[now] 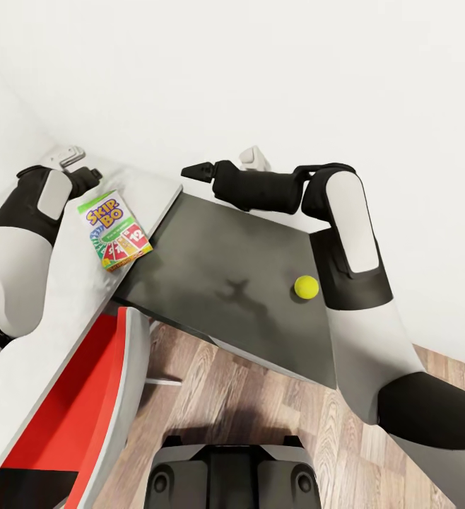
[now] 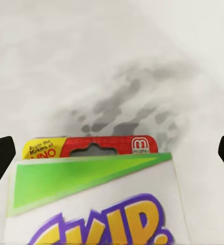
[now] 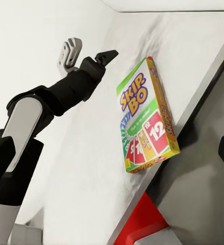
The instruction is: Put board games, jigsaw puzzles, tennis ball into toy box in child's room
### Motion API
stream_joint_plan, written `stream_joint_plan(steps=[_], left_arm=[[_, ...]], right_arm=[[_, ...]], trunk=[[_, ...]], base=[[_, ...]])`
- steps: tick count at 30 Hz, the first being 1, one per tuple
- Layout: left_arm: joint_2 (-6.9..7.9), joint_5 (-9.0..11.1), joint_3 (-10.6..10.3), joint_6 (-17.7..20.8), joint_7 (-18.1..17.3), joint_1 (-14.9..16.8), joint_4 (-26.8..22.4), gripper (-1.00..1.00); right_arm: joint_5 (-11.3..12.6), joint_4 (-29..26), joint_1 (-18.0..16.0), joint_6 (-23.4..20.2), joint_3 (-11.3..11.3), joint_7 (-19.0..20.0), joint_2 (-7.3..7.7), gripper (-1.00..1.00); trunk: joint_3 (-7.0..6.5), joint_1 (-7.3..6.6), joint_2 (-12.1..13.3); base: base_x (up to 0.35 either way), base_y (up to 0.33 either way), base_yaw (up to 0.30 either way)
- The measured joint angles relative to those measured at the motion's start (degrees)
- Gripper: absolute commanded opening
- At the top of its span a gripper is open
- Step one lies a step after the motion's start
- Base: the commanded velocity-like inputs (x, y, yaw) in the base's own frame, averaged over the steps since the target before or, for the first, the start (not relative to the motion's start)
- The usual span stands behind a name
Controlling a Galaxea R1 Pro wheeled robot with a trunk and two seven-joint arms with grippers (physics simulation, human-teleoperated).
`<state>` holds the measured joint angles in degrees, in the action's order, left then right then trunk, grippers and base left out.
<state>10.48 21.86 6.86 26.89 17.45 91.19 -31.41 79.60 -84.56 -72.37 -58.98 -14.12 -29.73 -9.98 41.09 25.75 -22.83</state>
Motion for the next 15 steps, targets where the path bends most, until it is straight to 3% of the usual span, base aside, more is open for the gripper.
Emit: stream_joint_plan(steps=[5,15], left_arm=[[0.64,0.0,0.0,-0.3,0.0,1.0,1.9,1.0],[0.92,-0.1,0.0,-0.5,0.0,1.5,3.1,1.0]], right_arm=[[-0.1,-0.3,0.0,0.0,-1.3,-0.1,0.0,1.0],[0.0,-0.4,0.0,0.2,-1.7,-0.1,0.0,1.0]], trunk=[[0.06,0.0,0.0],[0.84,0.0,0.0]], base=[[0.0,0.0,0.0],[0.0,0.0,0.0]])
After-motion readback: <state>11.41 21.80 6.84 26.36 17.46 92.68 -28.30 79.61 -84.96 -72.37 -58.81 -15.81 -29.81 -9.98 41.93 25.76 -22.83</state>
